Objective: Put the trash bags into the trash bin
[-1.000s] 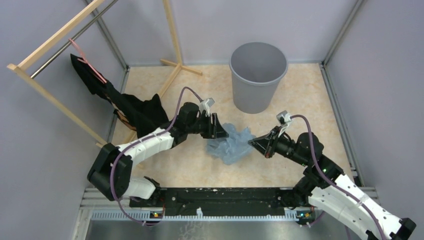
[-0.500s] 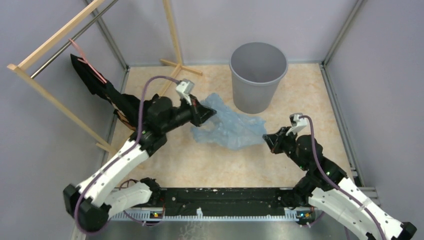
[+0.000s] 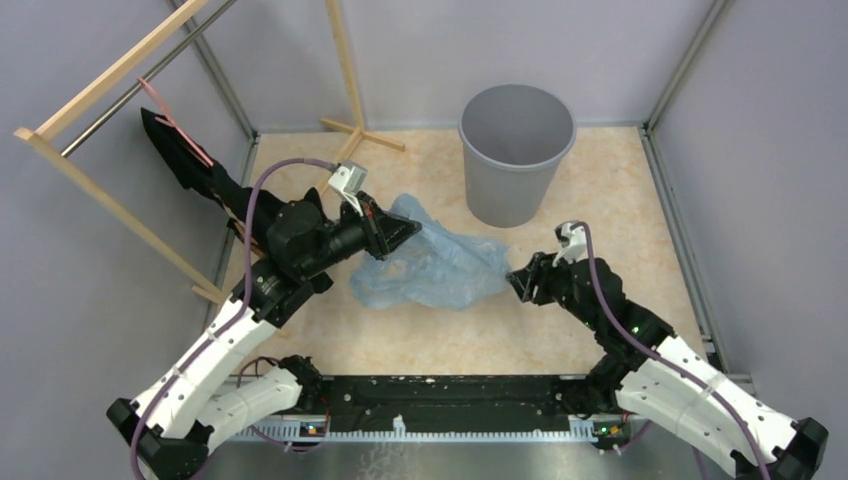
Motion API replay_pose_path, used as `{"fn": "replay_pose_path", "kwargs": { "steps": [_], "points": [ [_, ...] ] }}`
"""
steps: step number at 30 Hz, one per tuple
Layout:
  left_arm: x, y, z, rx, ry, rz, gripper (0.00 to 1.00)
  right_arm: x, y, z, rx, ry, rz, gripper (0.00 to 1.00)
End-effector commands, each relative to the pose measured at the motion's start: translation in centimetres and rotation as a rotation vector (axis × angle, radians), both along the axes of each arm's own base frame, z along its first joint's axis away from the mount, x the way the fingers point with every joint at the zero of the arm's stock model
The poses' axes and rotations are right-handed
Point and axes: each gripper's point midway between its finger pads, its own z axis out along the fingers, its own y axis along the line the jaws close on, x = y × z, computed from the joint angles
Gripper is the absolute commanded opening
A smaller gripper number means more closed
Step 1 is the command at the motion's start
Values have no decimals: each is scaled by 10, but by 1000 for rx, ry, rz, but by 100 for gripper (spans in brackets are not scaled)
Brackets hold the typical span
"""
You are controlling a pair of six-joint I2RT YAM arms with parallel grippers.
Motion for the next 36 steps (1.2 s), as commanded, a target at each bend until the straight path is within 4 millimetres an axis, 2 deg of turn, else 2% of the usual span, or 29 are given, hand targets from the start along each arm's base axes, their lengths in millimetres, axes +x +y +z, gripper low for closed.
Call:
{"fn": "replay_pose_path", "kwargs": {
  "steps": [1,4,6,7,9,13,16,19,22,23,24,25,26,27,29,31,32,35,36],
  "points": [
    [16,7,-23,55,114,94,0,-6,12,36,-14,-87,121,56],
    [21,7,-39,106,149,109,0,-8,18,54,-52,-150,196,82],
    [23,7,-42,116,159,116,0,-5,21,66,-95,-175,225,88],
    [23,7,-42,115,161,116,0,-8,31,72,-94,-181,282,91],
    [22,6,-42,111,170,112,0,-13,55,85,-45,-187,397,94],
    [18,-1,-46,100,185,70,0,-13,107,95,141,-114,547,97],
    [15,-3,-49,96,201,50,0,-11,138,96,146,-119,596,99],
    [12,-3,-51,93,215,41,0,-11,162,90,84,-146,591,99],
    [7,-7,-52,81,224,6,0,11,162,74,52,-116,450,98],
    [6,-8,-52,79,227,-2,0,18,158,69,57,-97,391,95],
    [5,-9,-52,79,225,-8,0,23,153,64,62,-91,346,86],
    [4,-9,-52,81,222,-15,0,24,151,63,76,-95,330,65],
    [3,-9,-52,88,218,-21,0,24,148,61,101,-91,317,31],
    [2,-8,-52,98,209,-24,4,24,143,58,137,-77,303,13],
    [2,-2,-55,127,204,-3,28,20,134,54,241,-43,329,9],
    [4,7,-59,155,201,42,56,17,124,43,321,20,371,7],
    [4,12,-62,166,202,68,67,16,118,35,345,55,385,4],
    [2,26,-81,199,235,129,95,10,99,12,411,155,401,0],
    [-2,30,-90,206,253,140,98,6,94,8,439,174,410,0]
  ]
}}
